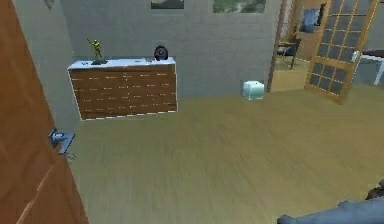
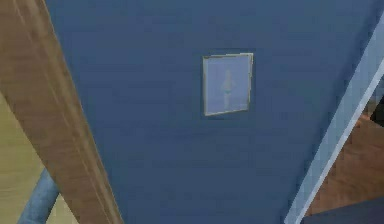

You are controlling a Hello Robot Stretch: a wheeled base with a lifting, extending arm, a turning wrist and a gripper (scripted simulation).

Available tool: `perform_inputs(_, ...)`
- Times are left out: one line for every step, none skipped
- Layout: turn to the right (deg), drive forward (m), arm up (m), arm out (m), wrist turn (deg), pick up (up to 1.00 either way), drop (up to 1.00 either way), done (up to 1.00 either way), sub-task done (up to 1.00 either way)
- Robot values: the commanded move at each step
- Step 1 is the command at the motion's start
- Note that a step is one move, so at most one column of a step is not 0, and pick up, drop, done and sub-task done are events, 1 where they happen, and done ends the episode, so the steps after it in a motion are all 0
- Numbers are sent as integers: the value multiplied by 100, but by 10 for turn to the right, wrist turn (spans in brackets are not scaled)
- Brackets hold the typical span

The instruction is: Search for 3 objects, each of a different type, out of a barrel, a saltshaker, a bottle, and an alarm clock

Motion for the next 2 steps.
perform_inputs(-120,0,0,0,0,0,0,0,0)
perform_inputs(0,100,0,0,0,0,0,0,0)
